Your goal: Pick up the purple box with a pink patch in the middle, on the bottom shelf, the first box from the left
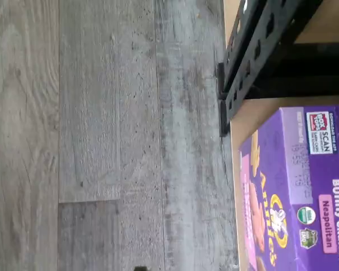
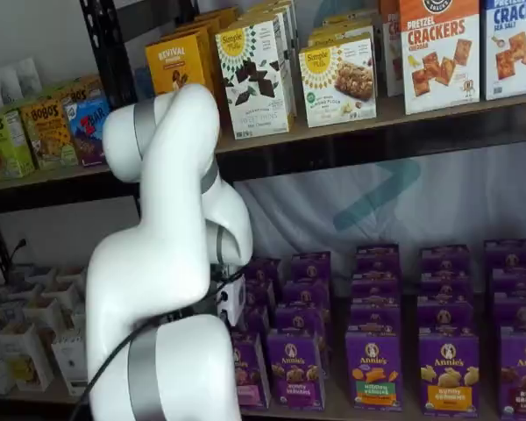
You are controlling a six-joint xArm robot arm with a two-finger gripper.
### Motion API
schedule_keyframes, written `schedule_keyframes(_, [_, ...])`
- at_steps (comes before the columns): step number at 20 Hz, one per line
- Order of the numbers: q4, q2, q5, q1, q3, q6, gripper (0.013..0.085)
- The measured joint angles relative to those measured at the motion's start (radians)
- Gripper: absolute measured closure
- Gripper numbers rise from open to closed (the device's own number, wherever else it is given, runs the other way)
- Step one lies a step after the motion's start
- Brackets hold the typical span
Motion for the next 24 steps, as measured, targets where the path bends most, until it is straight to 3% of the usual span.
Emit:
schedule_keyframes(10, [-0.002, 0.05, 0.04, -0.032, -0.086, -0.023, 0.013])
schedule_keyframes(24, [0.005, 0.139, 0.063, -0.03, -0.196, -0.024, 0.013])
